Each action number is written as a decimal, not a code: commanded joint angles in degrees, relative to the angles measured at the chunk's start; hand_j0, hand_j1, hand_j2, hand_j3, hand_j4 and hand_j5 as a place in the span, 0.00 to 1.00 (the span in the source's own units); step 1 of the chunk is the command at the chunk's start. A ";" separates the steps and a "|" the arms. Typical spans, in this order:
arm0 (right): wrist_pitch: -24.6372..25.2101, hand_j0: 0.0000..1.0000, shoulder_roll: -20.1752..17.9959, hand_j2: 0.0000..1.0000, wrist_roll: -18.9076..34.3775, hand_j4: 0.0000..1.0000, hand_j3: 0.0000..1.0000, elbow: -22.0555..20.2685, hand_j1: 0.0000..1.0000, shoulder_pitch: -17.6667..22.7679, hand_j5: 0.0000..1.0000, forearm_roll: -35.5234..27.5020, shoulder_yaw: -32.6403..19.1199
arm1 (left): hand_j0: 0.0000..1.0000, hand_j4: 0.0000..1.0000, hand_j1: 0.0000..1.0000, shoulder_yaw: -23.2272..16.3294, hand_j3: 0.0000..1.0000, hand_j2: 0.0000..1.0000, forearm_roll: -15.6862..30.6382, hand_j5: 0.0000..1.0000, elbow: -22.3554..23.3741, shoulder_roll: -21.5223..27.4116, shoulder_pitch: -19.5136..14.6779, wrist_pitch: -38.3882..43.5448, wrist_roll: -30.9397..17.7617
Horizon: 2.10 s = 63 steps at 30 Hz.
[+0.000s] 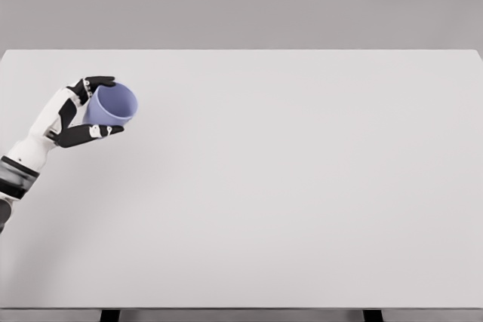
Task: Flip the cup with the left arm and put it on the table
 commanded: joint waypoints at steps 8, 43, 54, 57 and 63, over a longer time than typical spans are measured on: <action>0.00 1.00 0.00 1.00 0.04 1.00 1.00 0.00 1.00 0.00 1.00 -0.03 -0.01 | 0.64 0.64 0.64 0.22 0.64 0.64 2.26 0.64 0.52 0.40 1.85 -1.58 0.11; 0.00 1.00 0.00 1.00 -0.05 1.00 1.00 0.00 1.00 0.00 1.00 -0.03 -0.01 | 0.90 0.90 0.90 -0.05 0.90 0.90 11.31 0.90 7.29 1.72 4.66 -1.58 0.02; 0.00 1.00 0.00 1.00 -0.05 1.00 1.00 0.00 1.00 0.00 1.00 -0.03 -0.01 | 1.00 1.00 1.00 -0.05 1.00 1.00 3.49 1.00 10.45 5.85 3.16 -1.58 -0.07; 0.00 1.00 0.00 1.00 0.04 1.00 1.00 0.00 1.00 0.00 1.00 -0.03 -0.01 | 1.00 1.00 1.00 -0.05 1.00 1.00 1.65 1.00 10.54 6.73 2.90 -1.58 -0.07; 0.00 1.00 0.00 1.00 0.04 1.00 1.00 0.00 1.00 0.00 1.00 -0.03 0.08 | 1.00 1.00 1.00 -0.05 1.00 1.00 1.64 1.00 11.07 8.13 2.81 -1.58 0.02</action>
